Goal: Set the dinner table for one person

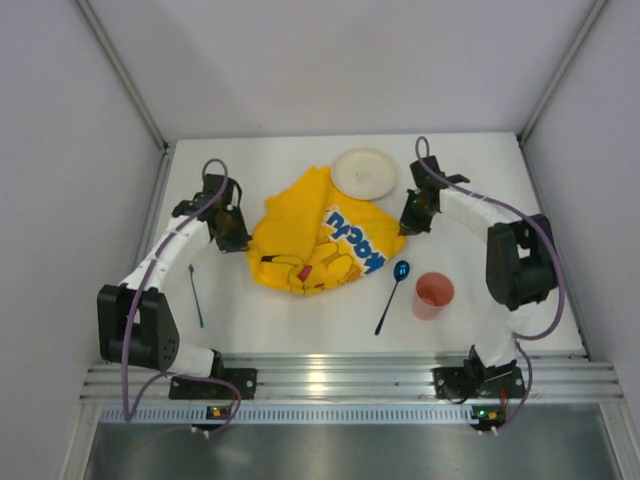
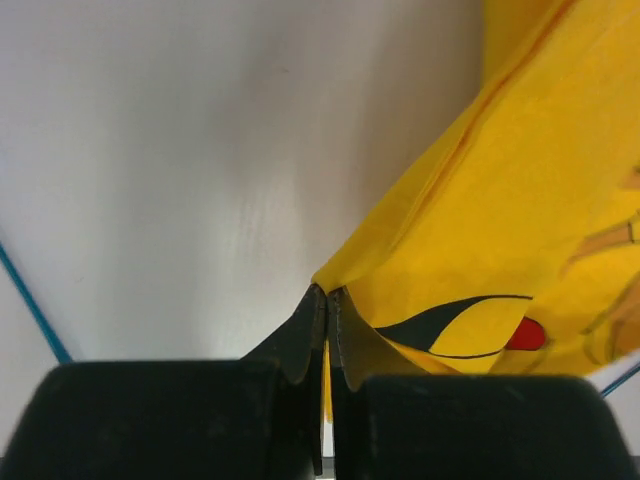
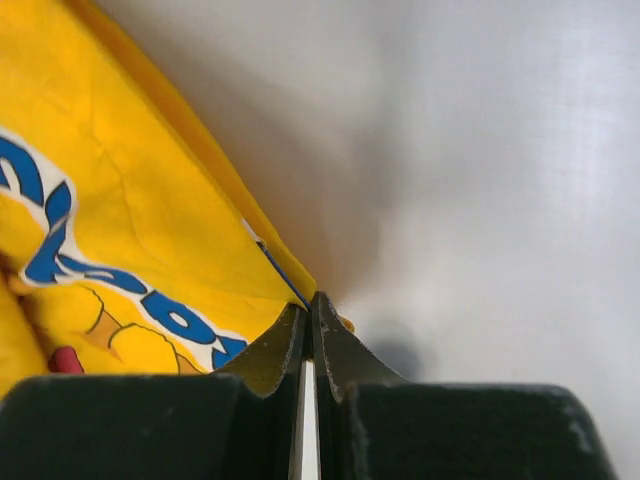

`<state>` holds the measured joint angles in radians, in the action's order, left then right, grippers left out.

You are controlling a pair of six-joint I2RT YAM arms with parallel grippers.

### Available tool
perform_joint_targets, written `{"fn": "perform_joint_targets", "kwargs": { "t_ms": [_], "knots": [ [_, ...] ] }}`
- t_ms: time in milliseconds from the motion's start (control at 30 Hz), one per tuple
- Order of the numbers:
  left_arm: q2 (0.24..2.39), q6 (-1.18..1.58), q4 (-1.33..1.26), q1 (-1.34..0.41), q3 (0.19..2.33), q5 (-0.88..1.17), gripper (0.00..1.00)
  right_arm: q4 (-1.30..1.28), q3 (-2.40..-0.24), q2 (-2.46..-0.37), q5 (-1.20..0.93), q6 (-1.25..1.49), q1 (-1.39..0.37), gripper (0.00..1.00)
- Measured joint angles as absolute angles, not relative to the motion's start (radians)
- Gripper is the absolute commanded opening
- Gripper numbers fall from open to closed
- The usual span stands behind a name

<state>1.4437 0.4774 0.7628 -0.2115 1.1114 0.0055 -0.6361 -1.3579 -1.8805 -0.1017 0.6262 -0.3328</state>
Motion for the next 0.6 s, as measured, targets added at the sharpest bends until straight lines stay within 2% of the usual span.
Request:
{"fn": "perform_joint_targets", "kwargs": {
  "t_ms": [133, 333, 500, 600],
  "knots": [
    [1.421, 0.462, 0.759, -0.089, 1.077, 0.034, 0.00, -0.720, -1.278, -1.733, 0.017, 0.622, -0.265, 0.00],
    [1.369, 0.506, 0.769, -0.060, 0.893, 0.057, 0.00, -0.841, -1.184, -1.598, 0.087, 0.659, -0.294, 0.00],
    [1.357, 0.576, 0.817, -0.038, 0.882, 0.001, 0.00, -0.966, -1.145, -1.493, 0.144, 0.706, -0.316, 0.00],
    [1.323, 0.617, 0.817, 0.039, 0.881, -0.002, 0.00, -1.033, -1.142, -1.426, 0.179, 0.741, -0.322, 0.00]
  ]
}}
